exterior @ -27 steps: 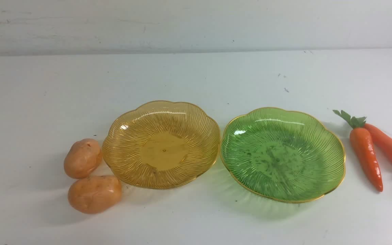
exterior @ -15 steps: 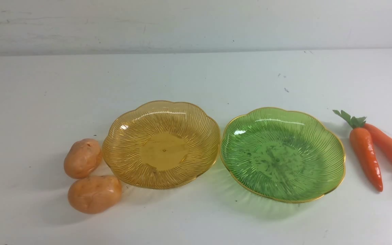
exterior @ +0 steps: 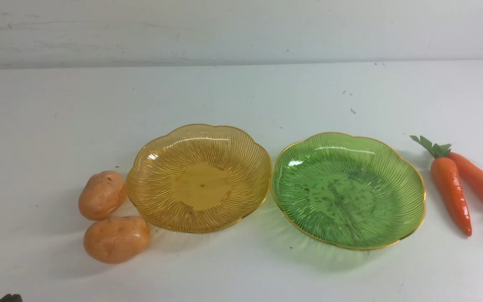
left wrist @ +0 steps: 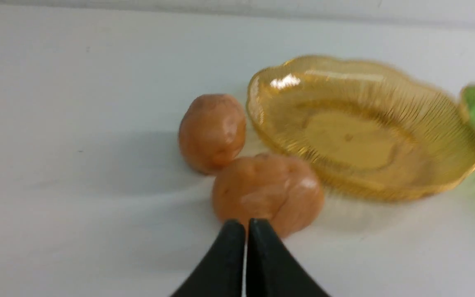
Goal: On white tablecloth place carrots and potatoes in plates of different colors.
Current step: 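Put the potatoes from the left side into the left plate with the left gripper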
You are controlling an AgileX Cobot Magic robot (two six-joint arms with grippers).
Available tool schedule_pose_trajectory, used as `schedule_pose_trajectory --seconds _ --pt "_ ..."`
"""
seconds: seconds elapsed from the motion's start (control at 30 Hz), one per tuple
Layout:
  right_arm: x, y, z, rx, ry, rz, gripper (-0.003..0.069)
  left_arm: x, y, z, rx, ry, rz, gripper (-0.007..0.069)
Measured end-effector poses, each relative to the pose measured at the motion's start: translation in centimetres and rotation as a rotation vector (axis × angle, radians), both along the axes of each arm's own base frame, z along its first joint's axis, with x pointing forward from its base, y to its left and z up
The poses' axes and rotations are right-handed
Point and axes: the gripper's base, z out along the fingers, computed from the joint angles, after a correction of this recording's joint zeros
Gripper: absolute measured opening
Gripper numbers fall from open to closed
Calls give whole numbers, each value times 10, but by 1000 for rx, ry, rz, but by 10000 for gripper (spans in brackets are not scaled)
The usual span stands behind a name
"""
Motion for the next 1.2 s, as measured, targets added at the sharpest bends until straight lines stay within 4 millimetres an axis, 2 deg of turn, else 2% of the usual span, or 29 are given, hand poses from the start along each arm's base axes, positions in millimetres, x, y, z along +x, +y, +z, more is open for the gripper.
schedule_pose_trajectory --seconds 0.1,0.2,0.3,0.4,0.47,0.5,0.57,0.7,0.77,0.8,0.87,0.97,1.07,1.13,1.2 --pt "0 0 0 0 0 0 -15 1 0 9 -248 -62 26 -3" --pt "0 0 0 0 0 0 -15 2 7 25 -469 -225 96 -3" --pt "0 0 0 0 0 0 -15 -2 21 42 -561 -434 194 -3" --pt "0 0 0 0 0 0 -15 -8 24 65 -568 -545 200 -3" --pt "0 0 0 6 -3 0 -15 -14 19 94 -496 -565 143 -3" --pt "0 1 0 28 -7 0 -15 -15 15 108 -435 -540 109 -3" --pt "1 3 3 184 -45 -8 -15 -11 4 135 -272 -403 23 -3" --pt "2 4 17 700 -181 -50 -15 23 -14 155 -49 52 -123 -3" --pt "3 2 22 909 -241 -77 -15 52 -21 150 48 325 -196 -3" --pt "2 0 24 995 -271 -92 -15 74 -25 144 119 493 -259 -3" --pt "2 -4 28 1113 -332 -123 -15 111 -29 133 231 678 -361 -3" --pt "1 -9 31 1104 -394 -153 -15 160 -34 115 354 803 -485 -3" --pt "1 -11 32 1046 -416 -165 -15 194 -39 96 403 881 -541 -3" --pt "1 -11 32 1031 -406 -161 -15 209 -46 86 459 910 -582 -3" --pt "1 -3 32 980 -327 -97 -15 214 -52 79 525 924 -620 -3"
